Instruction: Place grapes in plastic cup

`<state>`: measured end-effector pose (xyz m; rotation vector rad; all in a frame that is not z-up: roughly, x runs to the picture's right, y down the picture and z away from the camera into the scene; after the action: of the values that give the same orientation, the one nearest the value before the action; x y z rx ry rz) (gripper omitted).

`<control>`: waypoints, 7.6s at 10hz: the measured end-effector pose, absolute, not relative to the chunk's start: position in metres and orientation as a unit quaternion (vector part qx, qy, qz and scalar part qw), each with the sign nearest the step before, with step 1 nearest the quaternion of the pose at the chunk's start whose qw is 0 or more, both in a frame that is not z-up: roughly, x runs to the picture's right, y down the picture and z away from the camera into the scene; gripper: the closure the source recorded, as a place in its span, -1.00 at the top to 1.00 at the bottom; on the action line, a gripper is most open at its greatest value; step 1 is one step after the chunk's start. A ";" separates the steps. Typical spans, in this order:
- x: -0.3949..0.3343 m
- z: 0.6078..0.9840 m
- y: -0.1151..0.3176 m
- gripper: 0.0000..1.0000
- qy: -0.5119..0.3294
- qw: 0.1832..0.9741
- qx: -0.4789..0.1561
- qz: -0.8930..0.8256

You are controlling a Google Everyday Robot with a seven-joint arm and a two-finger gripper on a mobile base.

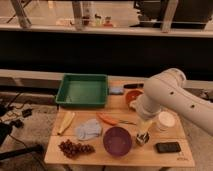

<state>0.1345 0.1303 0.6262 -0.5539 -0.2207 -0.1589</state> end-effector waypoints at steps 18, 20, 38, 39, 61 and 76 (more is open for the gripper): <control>-0.058 0.609 0.199 0.60 -0.248 0.896 -0.295 -0.219; -0.105 0.621 0.210 0.60 -0.267 0.885 -0.295 -0.240; -0.152 0.714 0.245 0.60 -0.323 0.851 -0.360 -0.204; -0.153 0.715 0.248 0.60 -0.325 0.849 -0.362 -0.206; -0.146 0.745 0.291 0.60 -0.384 0.806 -0.392 -0.224; -0.146 0.749 0.294 -0.62 -0.388 0.791 -0.407 -0.242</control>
<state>-0.1465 0.2943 0.7492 -0.8771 -0.8344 -0.5199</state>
